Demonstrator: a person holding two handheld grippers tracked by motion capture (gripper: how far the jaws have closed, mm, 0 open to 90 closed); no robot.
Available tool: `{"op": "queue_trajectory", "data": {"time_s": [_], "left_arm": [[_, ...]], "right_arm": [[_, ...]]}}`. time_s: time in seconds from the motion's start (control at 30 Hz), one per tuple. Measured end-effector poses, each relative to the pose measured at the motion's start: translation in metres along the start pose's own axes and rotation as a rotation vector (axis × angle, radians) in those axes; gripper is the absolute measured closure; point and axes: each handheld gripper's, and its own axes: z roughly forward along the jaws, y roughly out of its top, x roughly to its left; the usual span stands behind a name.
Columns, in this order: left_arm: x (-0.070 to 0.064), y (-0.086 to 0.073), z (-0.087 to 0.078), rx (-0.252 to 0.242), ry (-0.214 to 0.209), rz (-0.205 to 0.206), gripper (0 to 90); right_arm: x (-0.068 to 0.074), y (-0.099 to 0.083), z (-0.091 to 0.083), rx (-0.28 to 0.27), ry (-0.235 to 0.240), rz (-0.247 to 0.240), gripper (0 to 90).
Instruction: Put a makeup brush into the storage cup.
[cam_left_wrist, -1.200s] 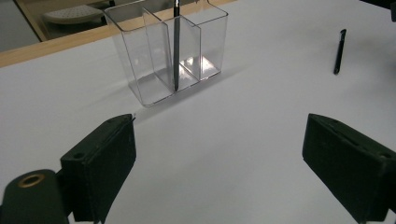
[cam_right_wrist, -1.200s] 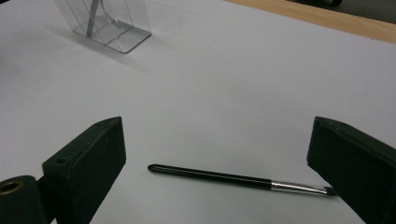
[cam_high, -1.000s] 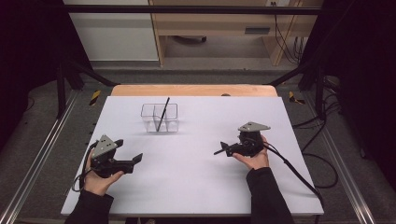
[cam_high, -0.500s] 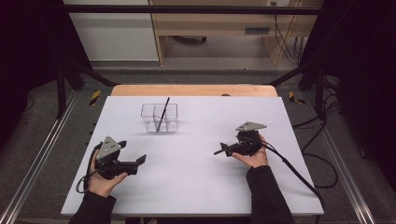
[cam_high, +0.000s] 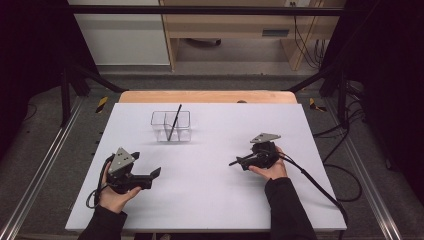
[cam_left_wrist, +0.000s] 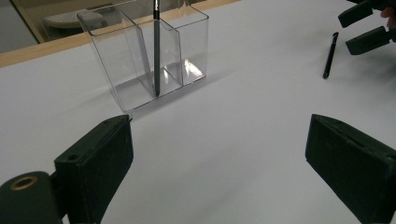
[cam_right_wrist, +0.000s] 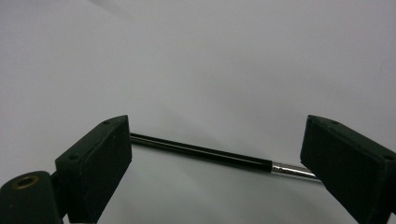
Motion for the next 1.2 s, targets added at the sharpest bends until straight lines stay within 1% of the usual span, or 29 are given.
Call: {"op": "queue_trajectory", "data": {"time_s": [0.1,0.13,0.17,0.3,0.37,0.5,0.57,0.77,1.03,1.2], "left_arm": [[0.001,0.000,0.000,0.000,-0.001,-0.001,6.9],[0.001,0.000,0.000,0.000,-0.001,-0.001,6.9],[0.001,0.000,0.000,-0.001,-0.001,-0.002,6.9],[0.000,0.000,0.000,-0.001,-0.004,0.004,6.9],[0.000,0.000,0.000,0.001,-0.005,0.007,7.0],[0.000,-0.001,0.002,0.003,-0.008,0.004,7.0],[-0.001,-0.001,0.002,0.003,-0.008,0.007,7.0],[-0.002,-0.001,0.002,-0.002,-0.012,0.010,7.1],[-0.003,-0.001,0.002,-0.006,-0.020,0.012,9.2],[-0.003,-0.002,0.003,-0.008,-0.019,0.009,9.9]], "right_arm": [[-0.004,-0.003,0.004,0.014,0.007,-0.005,9.3],[-0.004,-0.003,0.005,0.022,0.009,-0.006,9.3],[-0.004,-0.003,0.006,0.031,0.008,-0.018,9.4],[-0.006,-0.003,0.010,0.048,0.026,-0.025,9.9],[-0.006,-0.004,0.012,0.059,0.024,-0.026,10.2],[-0.006,-0.005,0.016,0.070,0.037,-0.042,10.6],[-0.005,-0.006,0.019,0.079,0.044,-0.043,10.5],[-0.005,-0.008,0.023,0.109,0.045,-0.055,12.7],[-0.004,-0.007,0.021,0.115,0.039,-0.052,19.5],[-0.003,-0.007,0.018,0.117,0.037,-0.051,26.7]]}}
